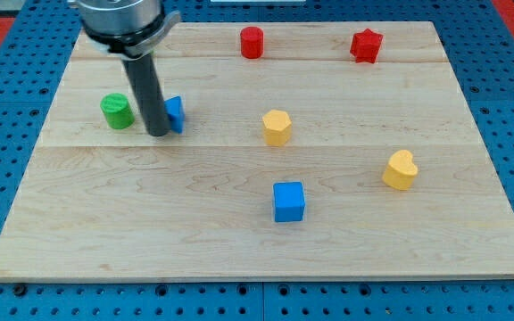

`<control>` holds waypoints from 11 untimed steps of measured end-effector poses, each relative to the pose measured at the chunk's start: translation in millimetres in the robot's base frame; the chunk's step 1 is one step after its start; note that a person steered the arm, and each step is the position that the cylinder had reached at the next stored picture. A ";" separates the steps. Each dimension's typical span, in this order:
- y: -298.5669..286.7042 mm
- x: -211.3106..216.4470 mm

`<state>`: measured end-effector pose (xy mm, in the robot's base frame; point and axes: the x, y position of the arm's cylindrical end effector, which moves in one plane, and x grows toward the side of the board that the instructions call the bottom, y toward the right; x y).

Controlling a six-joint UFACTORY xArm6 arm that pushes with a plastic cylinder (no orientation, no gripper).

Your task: Push the blue triangle left to the green star

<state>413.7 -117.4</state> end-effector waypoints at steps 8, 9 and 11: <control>-123.9 -80.2; -106.3 -91.0; -105.2 -123.5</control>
